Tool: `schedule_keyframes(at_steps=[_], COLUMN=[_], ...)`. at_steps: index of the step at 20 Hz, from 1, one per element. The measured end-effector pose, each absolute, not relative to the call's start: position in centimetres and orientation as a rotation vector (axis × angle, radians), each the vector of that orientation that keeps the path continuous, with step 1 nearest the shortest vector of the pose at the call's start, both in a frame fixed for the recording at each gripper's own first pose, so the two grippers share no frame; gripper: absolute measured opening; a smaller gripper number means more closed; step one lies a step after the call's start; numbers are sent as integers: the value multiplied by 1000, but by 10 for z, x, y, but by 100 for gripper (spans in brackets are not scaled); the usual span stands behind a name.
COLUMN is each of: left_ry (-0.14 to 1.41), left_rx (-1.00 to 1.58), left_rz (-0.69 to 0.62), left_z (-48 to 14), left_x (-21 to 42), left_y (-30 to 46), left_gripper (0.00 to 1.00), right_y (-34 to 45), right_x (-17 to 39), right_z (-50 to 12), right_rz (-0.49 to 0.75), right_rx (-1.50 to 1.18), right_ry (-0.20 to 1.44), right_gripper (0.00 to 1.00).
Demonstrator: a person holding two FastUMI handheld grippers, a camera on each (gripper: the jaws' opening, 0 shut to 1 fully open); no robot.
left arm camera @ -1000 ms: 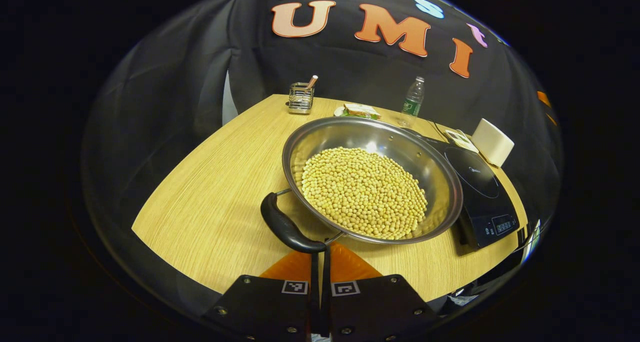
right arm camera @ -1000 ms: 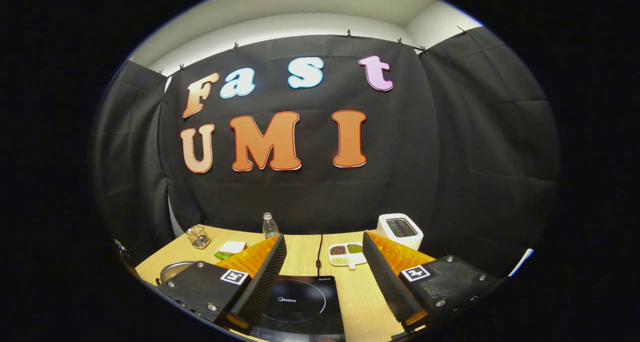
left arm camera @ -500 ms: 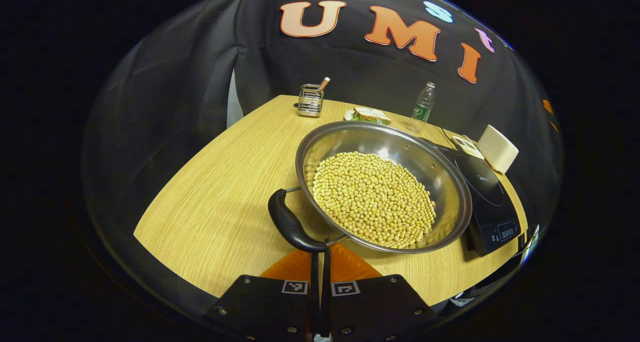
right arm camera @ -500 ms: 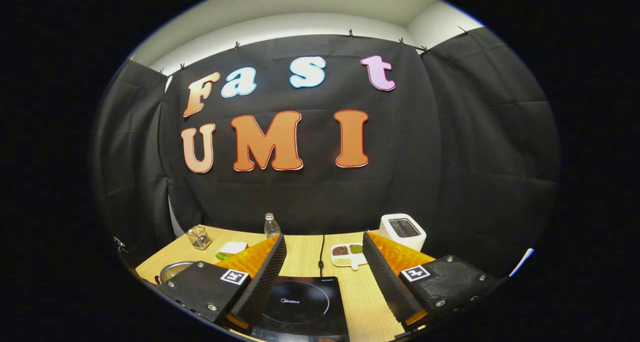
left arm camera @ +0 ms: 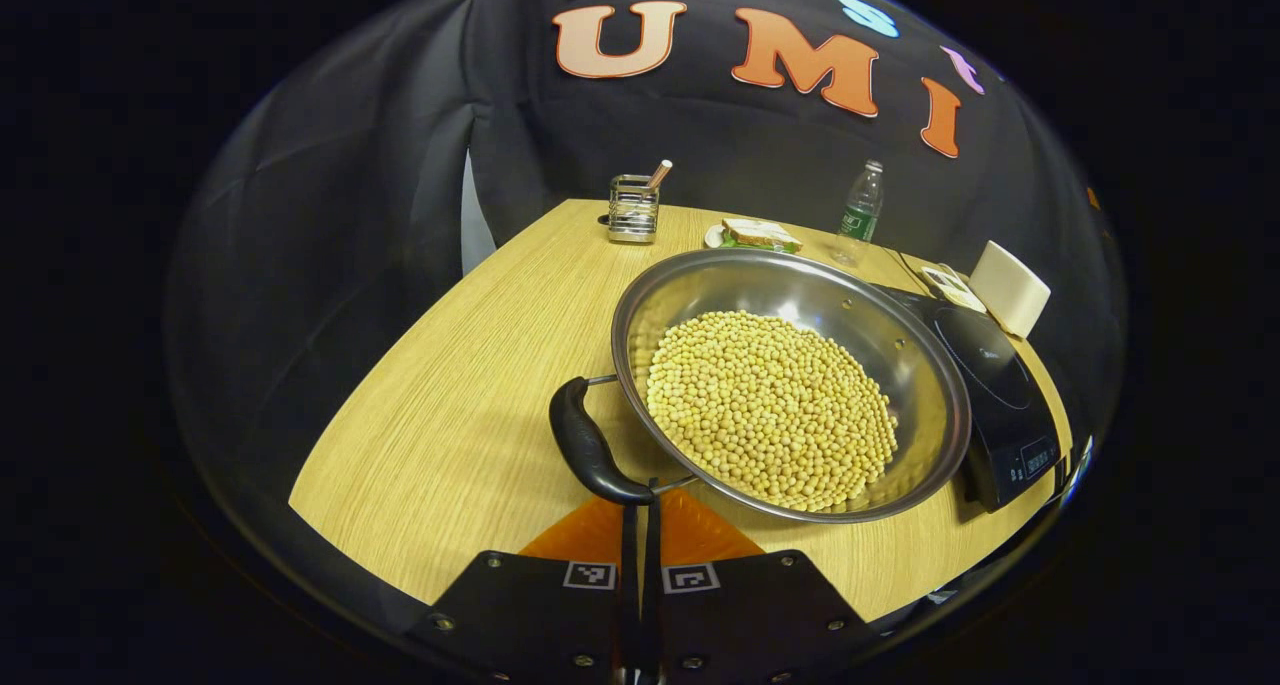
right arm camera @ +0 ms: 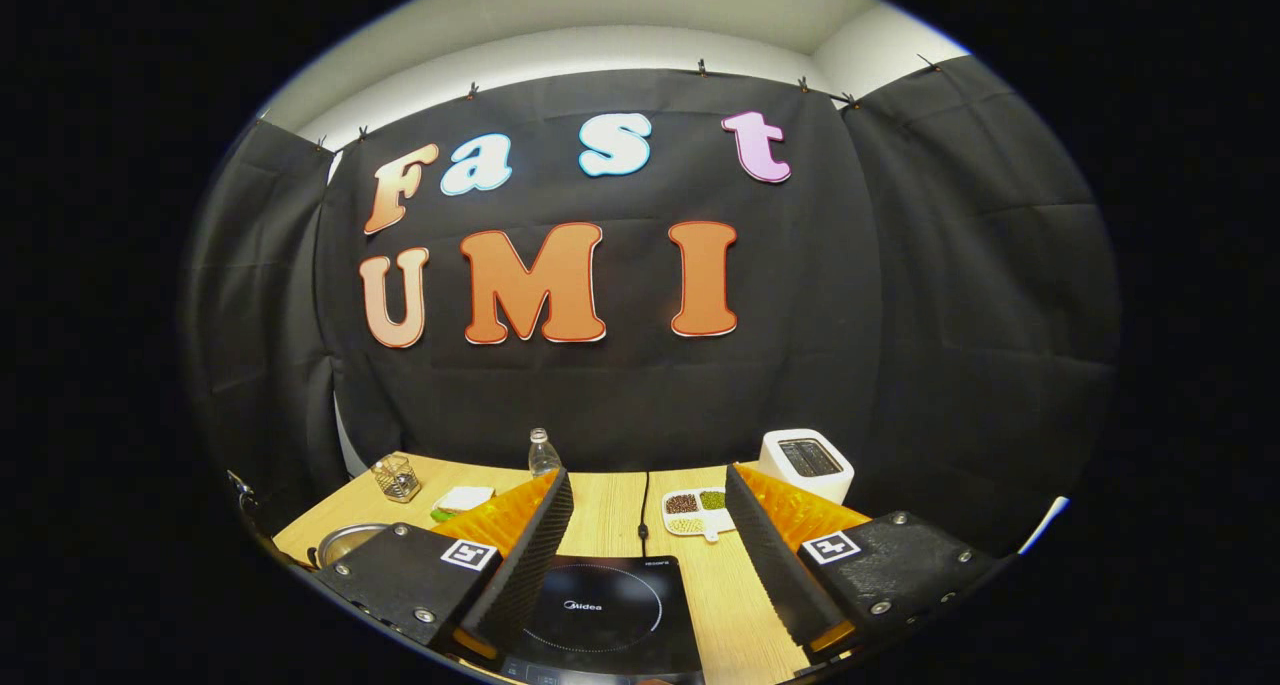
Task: First push the handle of the pot to place it horizontally, then grasp the pot with both hands and set it on the induction cooktop.
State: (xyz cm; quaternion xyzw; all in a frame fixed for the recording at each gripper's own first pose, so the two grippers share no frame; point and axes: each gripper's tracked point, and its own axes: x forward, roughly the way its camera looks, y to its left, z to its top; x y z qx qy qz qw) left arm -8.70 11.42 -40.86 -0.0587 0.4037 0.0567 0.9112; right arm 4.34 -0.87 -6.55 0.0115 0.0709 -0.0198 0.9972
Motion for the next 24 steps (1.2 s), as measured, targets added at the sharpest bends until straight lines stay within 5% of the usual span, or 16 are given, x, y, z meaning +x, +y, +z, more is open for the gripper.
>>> schedule_keyframes(at_steps=[24], left_ry=[838], left_rx=[-77], left_rz=[79], left_z=[-420], left_x=[-39], left_y=[157], left_gripper=[2], right_y=[19], right_x=[55], right_z=[-75], right_rz=[-42], right_rx=[20], right_ry=[156], right_gripper=[95])
